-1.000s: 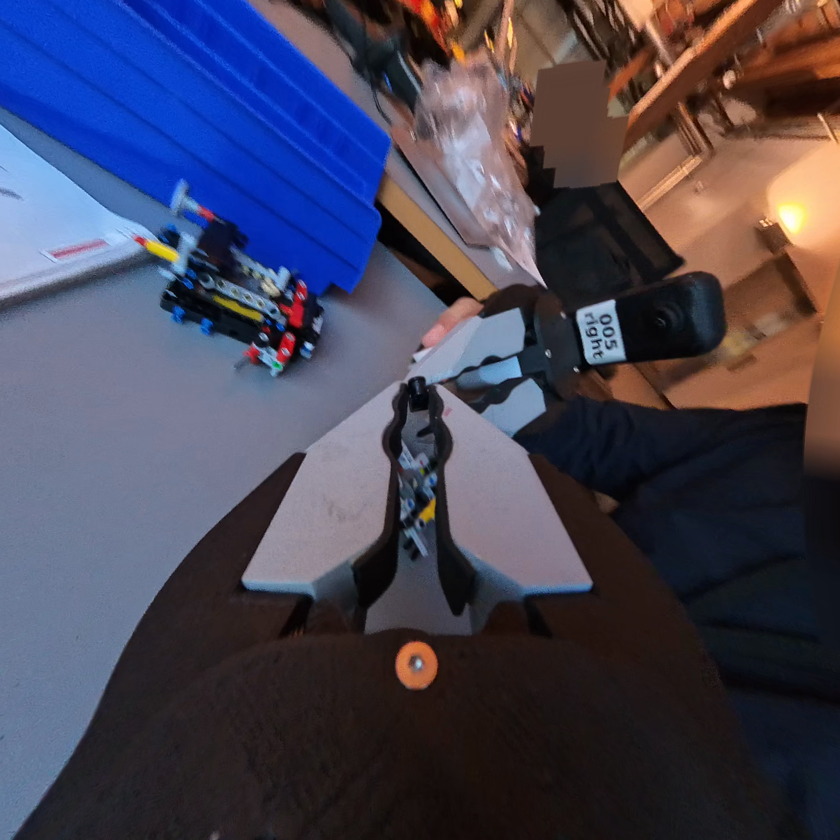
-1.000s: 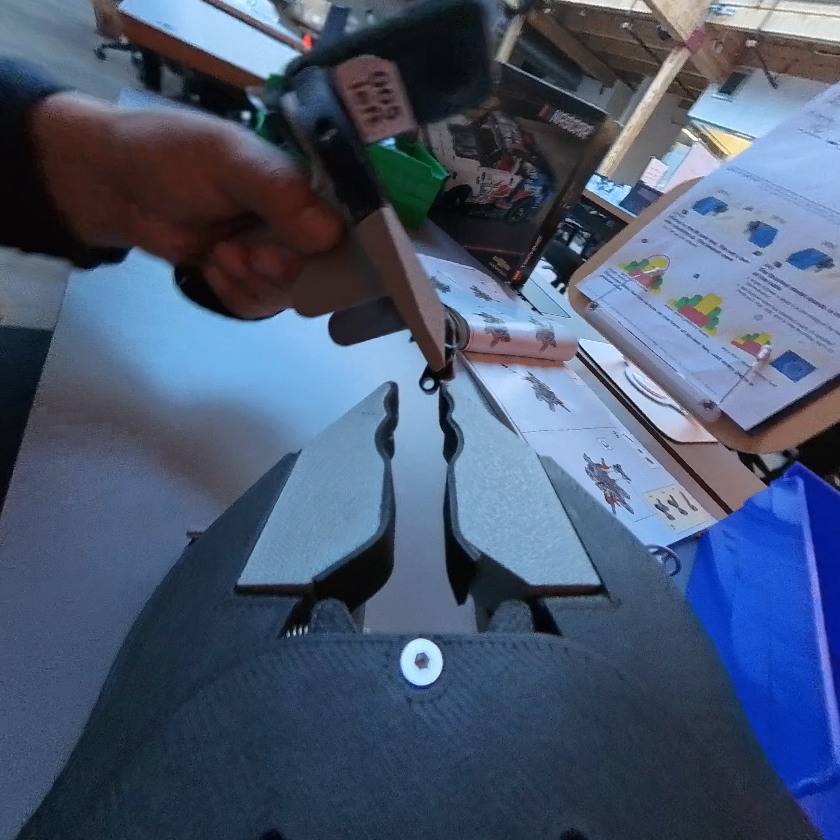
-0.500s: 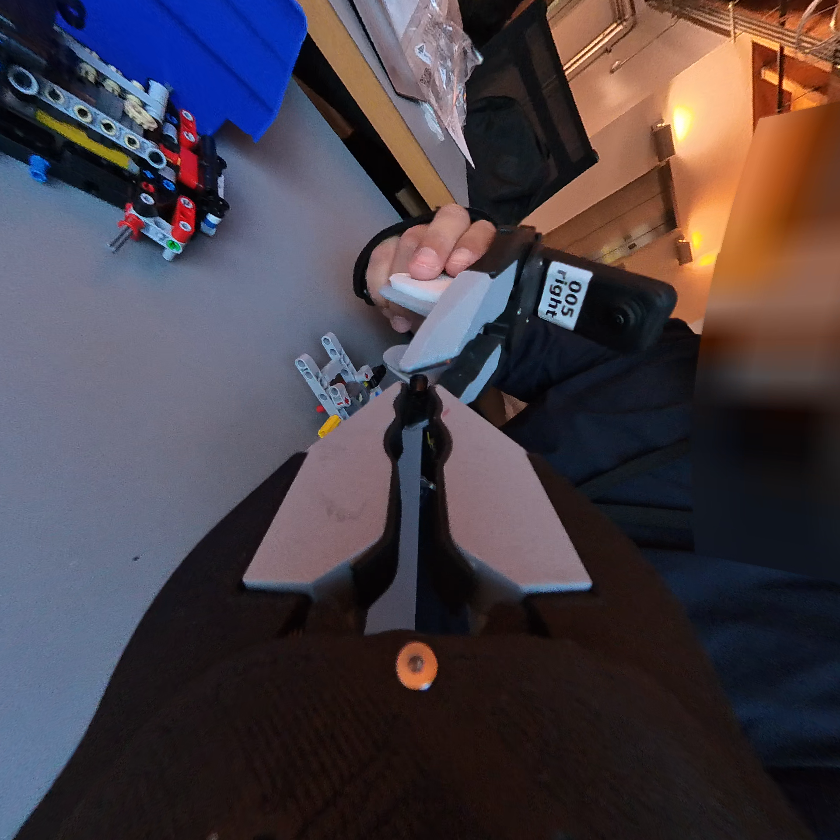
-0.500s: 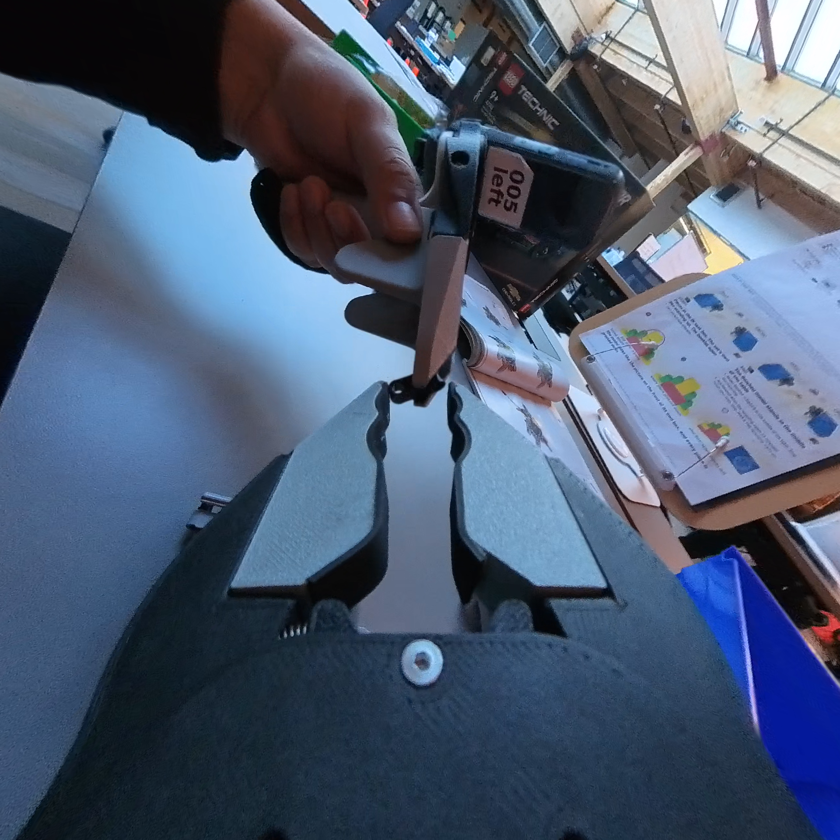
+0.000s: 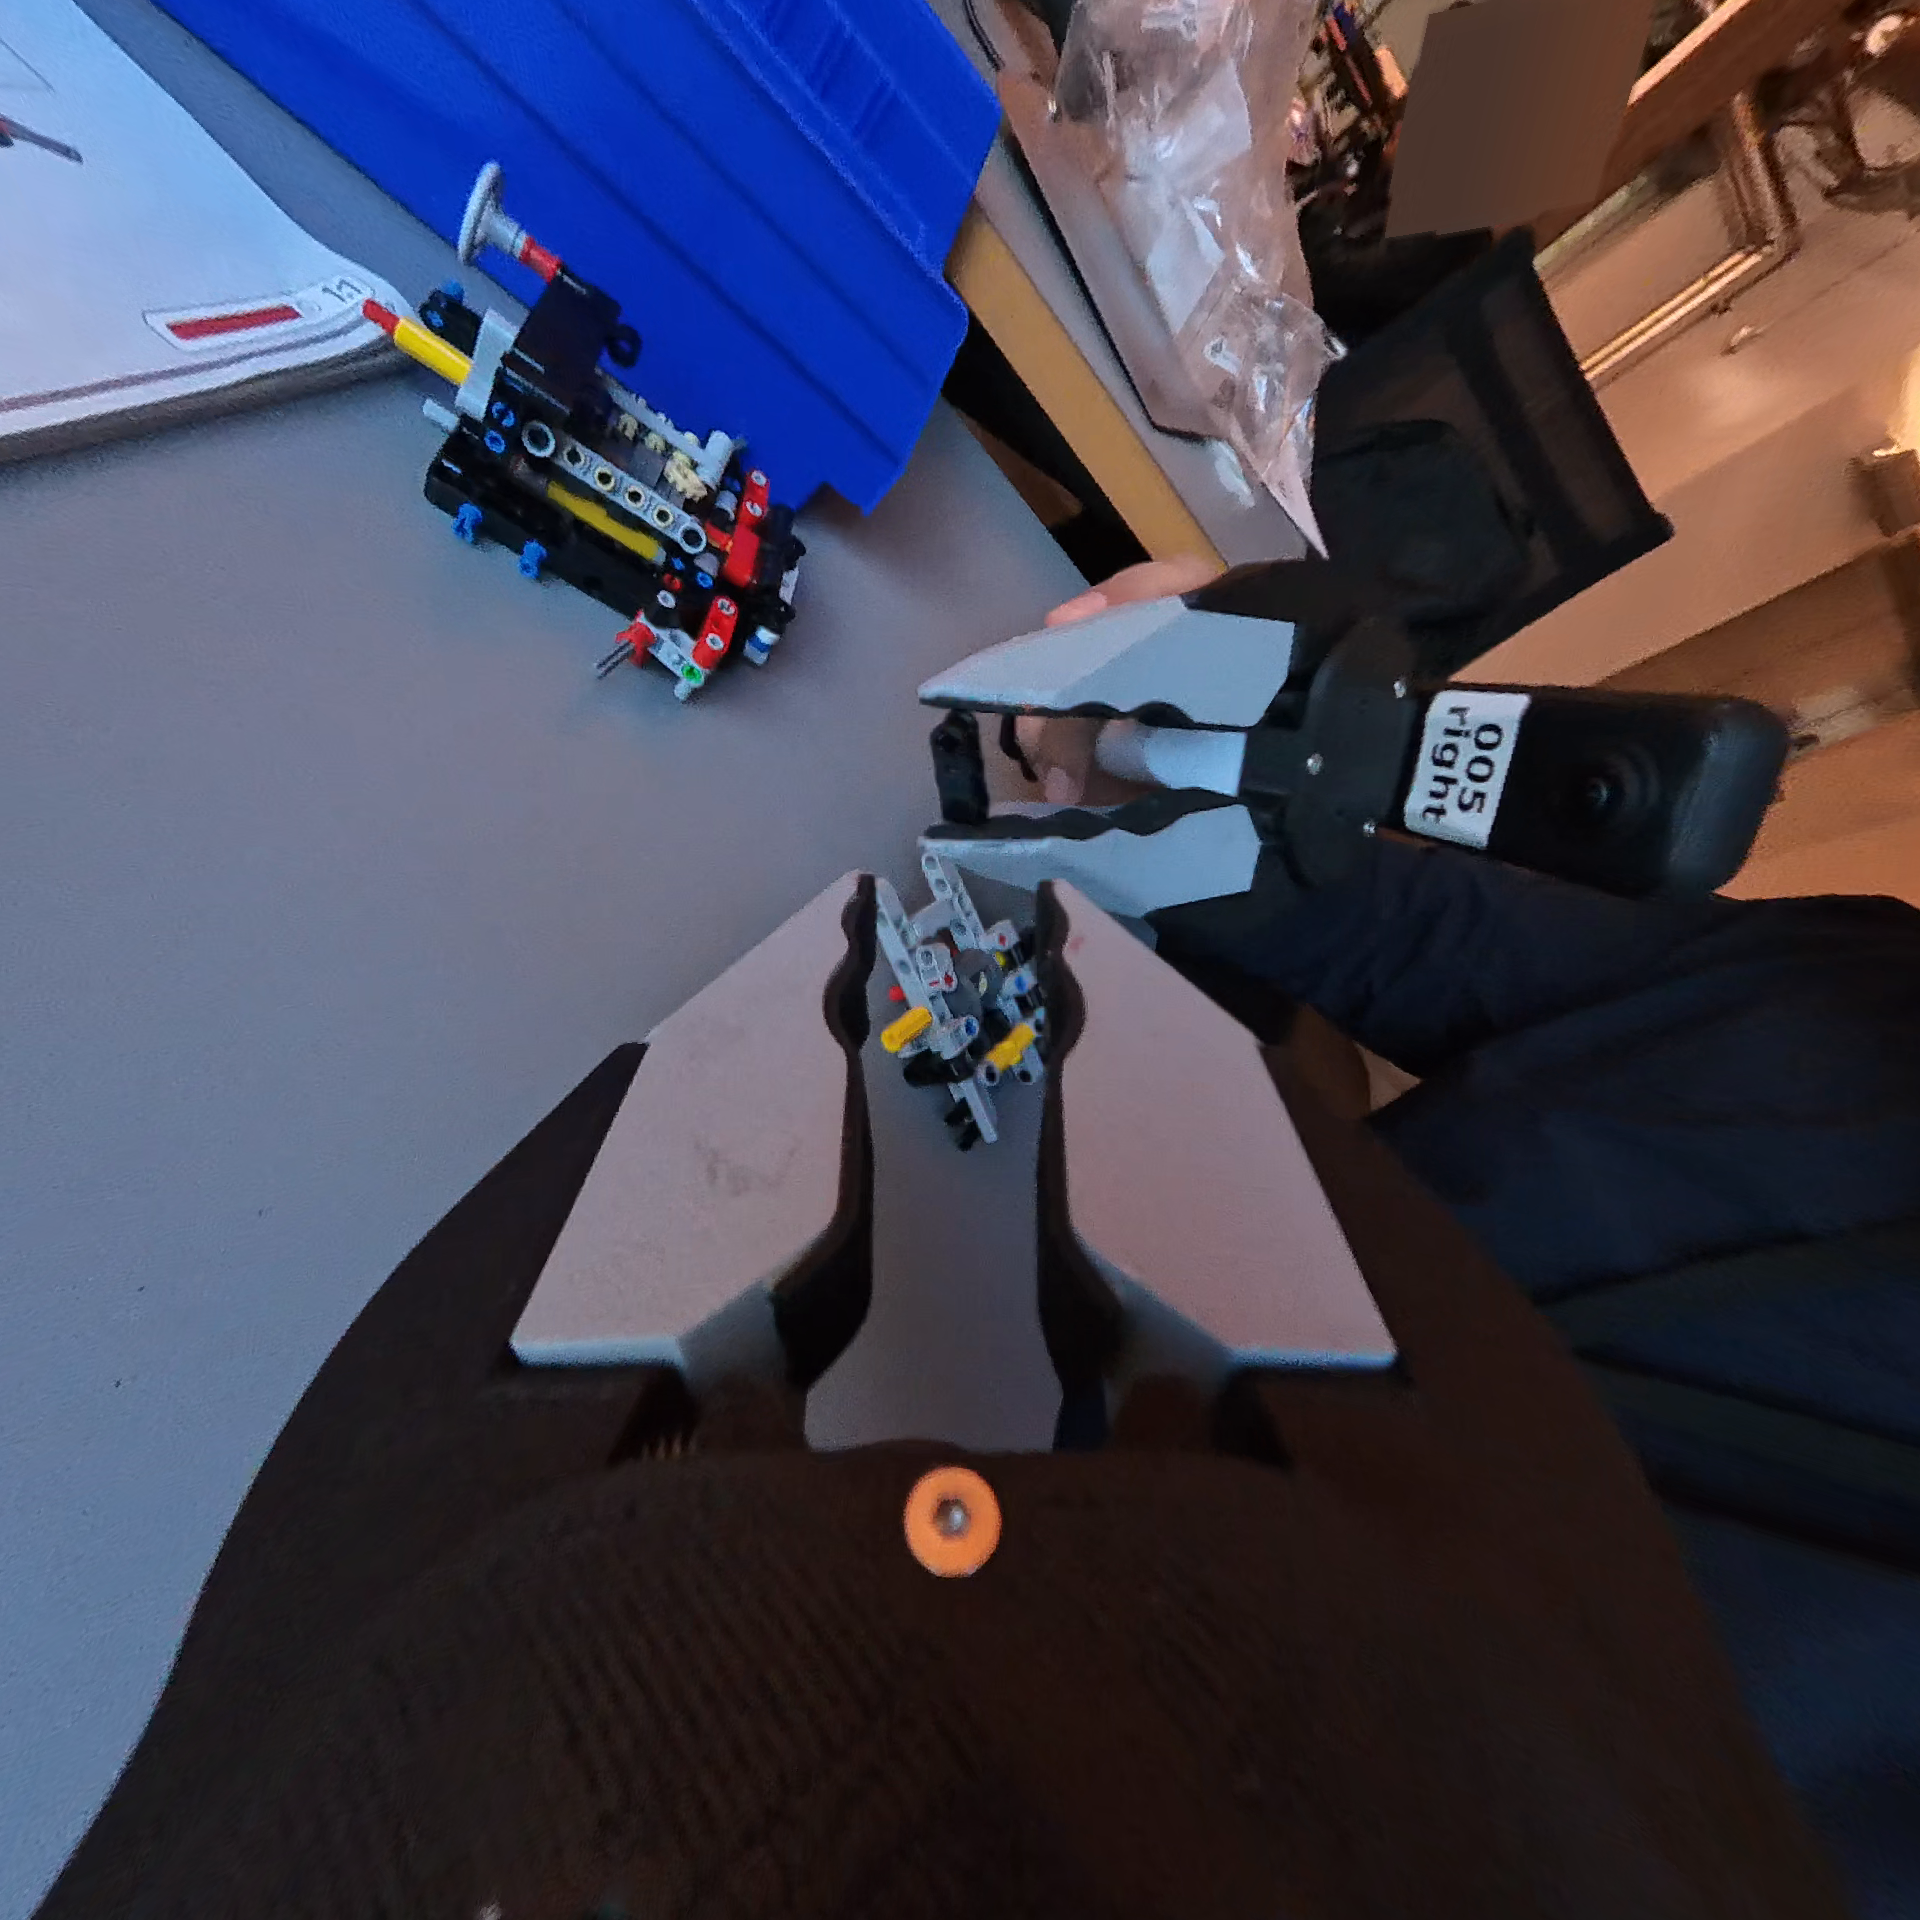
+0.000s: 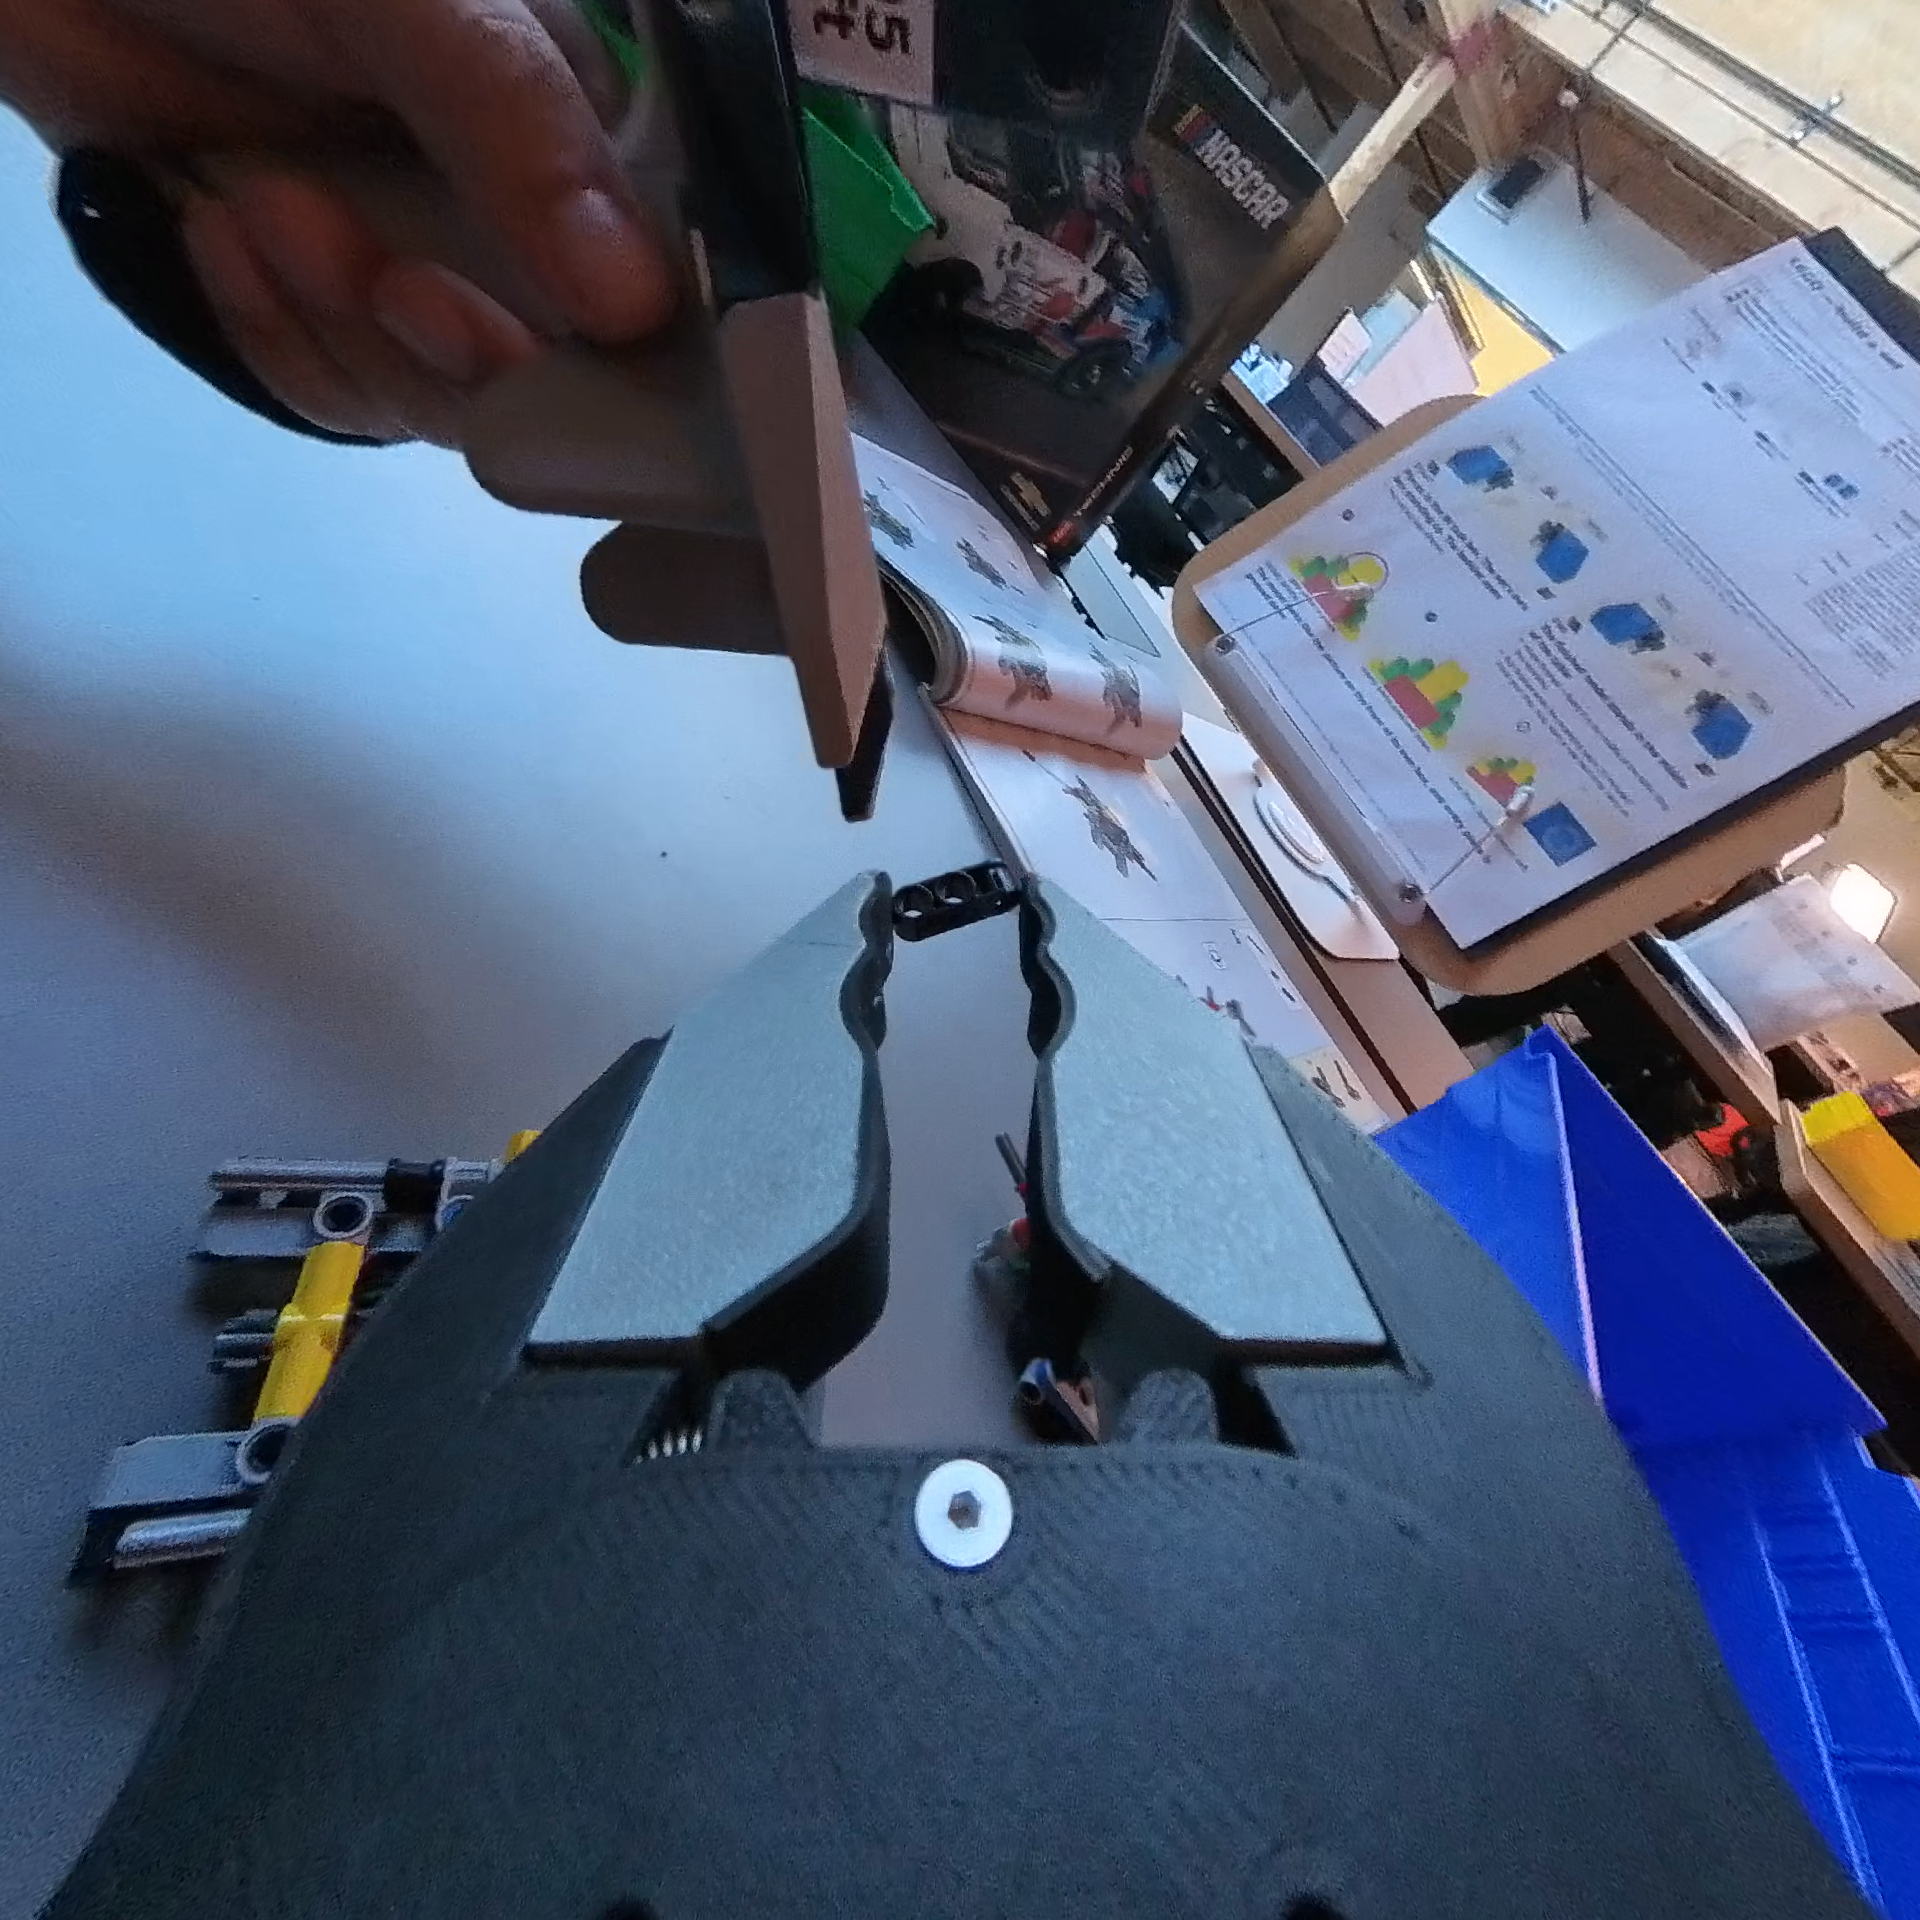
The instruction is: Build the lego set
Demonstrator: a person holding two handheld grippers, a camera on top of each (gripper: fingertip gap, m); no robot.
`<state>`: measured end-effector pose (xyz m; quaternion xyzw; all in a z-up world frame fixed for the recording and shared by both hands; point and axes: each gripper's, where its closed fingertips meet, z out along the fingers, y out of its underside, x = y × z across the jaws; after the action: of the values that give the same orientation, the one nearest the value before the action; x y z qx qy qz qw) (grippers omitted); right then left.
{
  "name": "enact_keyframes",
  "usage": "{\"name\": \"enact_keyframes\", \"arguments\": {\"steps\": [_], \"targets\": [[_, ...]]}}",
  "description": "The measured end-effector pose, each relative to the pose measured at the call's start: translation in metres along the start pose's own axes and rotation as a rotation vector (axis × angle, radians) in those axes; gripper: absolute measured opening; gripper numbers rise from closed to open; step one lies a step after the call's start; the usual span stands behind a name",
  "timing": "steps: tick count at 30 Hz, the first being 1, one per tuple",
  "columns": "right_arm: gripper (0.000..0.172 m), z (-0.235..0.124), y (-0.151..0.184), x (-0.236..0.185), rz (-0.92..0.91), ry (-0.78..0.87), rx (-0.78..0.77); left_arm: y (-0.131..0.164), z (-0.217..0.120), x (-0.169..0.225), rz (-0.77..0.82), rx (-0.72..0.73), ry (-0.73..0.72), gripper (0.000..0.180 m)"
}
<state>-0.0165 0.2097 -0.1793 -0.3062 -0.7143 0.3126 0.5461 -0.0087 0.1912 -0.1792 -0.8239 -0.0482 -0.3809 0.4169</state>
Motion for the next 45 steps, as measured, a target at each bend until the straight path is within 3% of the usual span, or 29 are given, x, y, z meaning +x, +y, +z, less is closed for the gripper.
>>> {"name": "enact_keyframes", "arguments": {"steps": [4, 12, 17, 24, 25, 29, 32, 40, 42, 45], "targets": [[0.021, 0.003, 0.001, -0.002, -0.05, 0.032, -0.029, -0.013, 0.005, -0.009, 0.057, 0.054, -0.138, 0.029], [0.021, 0.005, 0.005, 0.004, -0.169, 0.149, -0.12, -0.012, 0.031, -0.014, 0.102, 0.003, -0.228, 0.032], [0.022, 0.007, 0.011, 0.007, -0.18, 0.171, -0.166, -0.013, 0.036, -0.015, 0.195, -0.009, -0.294, 0.007], [0.021, 0.007, 0.019, 0.009, -0.1, 0.145, -0.188, -0.015, 0.031, -0.017, 0.286, -0.004, -0.376, 0.007], [0.021, 0.008, 0.021, 0.009, -0.086, 0.136, -0.192, -0.015, 0.031, -0.016, 0.3, -0.006, -0.374, 0.0], [0.021, 0.006, 0.018, 0.009, -0.063, 0.127, -0.171, -0.019, 0.031, -0.011, 0.282, 0.019, -0.319, 0.0], [0.021, 0.005, 0.015, 0.01, -0.088, 0.141, -0.162, -0.019, 0.029, -0.009, 0.215, 0.029, -0.259, 0.022], [0.021, 0.001, -0.001, 0.005, -0.103, 0.127, -0.067, -0.014, 0.031, 0.003, 0.09, 0.037, -0.047, 0.018], [0.021, 0.0, -0.004, 0.006, -0.112, 0.134, -0.055, -0.016, 0.029, 0.002, 0.101, 0.06, -0.054, 0.008], [0.021, 0.0, -0.003, 0.007, -0.089, 0.129, -0.052, -0.017, 0.029, 0.001, 0.138, 0.053, -0.08, 0.008]]}}
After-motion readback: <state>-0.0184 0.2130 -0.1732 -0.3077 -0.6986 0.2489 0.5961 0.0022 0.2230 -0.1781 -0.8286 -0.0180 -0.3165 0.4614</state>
